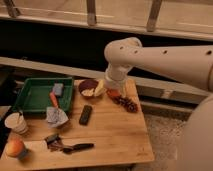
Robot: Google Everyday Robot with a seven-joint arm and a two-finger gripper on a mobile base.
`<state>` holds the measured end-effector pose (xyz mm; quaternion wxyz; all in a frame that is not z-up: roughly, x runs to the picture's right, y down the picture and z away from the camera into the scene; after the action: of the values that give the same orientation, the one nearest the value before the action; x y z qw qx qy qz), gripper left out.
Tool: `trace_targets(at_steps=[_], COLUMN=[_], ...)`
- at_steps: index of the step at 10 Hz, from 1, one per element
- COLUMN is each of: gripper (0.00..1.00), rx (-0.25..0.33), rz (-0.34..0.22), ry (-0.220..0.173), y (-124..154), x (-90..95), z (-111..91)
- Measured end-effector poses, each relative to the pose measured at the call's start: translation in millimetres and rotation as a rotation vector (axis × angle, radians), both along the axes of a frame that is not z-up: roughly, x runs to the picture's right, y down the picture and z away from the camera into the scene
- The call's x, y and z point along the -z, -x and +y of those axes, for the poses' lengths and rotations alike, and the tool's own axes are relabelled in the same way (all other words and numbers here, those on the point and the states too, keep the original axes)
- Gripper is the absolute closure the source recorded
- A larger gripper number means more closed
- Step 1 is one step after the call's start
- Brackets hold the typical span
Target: Wipe table surface with sponge
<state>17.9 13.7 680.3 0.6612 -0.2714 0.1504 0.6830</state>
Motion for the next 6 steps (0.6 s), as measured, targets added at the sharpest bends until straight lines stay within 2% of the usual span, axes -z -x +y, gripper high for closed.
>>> trace_targets(at_steps=[2,5,6], gripper=[0.20,0.20,0.20], rx=[0.049,0.083,0.083], rz=[-0.063,-0.151,-0.150], ry=[-0.041,-0.090,-0.090], y=[49,108,107], x=[-5.8,-7.5,-7.6], z=[-26,-51,-51])
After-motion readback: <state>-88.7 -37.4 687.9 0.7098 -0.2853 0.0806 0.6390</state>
